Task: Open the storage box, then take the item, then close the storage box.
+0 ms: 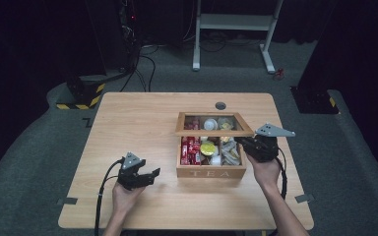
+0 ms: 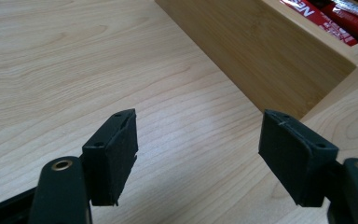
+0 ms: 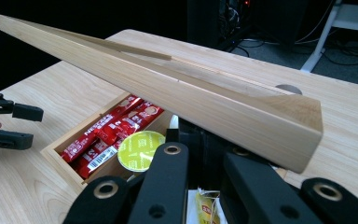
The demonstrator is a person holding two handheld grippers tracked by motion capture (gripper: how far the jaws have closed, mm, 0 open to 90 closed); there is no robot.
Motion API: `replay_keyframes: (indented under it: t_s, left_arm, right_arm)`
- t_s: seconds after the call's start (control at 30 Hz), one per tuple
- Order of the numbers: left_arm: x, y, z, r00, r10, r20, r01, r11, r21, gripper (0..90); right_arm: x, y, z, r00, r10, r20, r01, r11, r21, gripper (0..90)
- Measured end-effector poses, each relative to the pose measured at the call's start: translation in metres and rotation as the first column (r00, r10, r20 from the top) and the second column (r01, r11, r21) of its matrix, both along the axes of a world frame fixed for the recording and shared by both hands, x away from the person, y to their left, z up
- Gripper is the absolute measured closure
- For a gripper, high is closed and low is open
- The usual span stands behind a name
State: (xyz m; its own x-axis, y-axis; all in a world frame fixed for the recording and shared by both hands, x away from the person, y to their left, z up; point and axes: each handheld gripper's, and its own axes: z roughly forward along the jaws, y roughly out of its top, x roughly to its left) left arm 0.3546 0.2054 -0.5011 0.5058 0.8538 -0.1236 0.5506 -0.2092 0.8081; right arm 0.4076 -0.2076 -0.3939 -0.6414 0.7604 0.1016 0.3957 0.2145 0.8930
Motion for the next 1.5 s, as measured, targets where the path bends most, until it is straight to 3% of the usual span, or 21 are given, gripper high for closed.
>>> replay_keyframes:
  t_s: [0.47,0.7,0.93,1.5]
  left_arm:
    - [0.005,-0.018,0.008,0.9992,-0.038,0.01,0.038,0.9992,0.014,27.6]
    - [0.007,-0.028,0.011,0.9984,-0.052,0.023,0.052,0.9986,-0.013,28.2]
    - [0.011,-0.041,0.023,0.9944,-0.086,0.061,0.088,0.9959,-0.021,28.1]
    - [0.023,-0.078,0.044,0.9817,-0.165,0.095,0.166,0.986,-0.007,27.9]
  right_arm:
    - [0.004,0.001,0.002,1.0,0.003,-0.002,-0.003,1.0,-0.007,89.9]
    - [0.006,0.002,0.005,1.0,0.002,-0.005,-0.002,1.0,-0.003,90.0]
    - [0.011,0.003,0.01,1.0,-0.006,-0.008,0.006,1.0,0.004,89.9]
    - [0.019,0.003,0.01,0.9995,-0.01,-0.028,0.011,1.0,0.022,89.8]
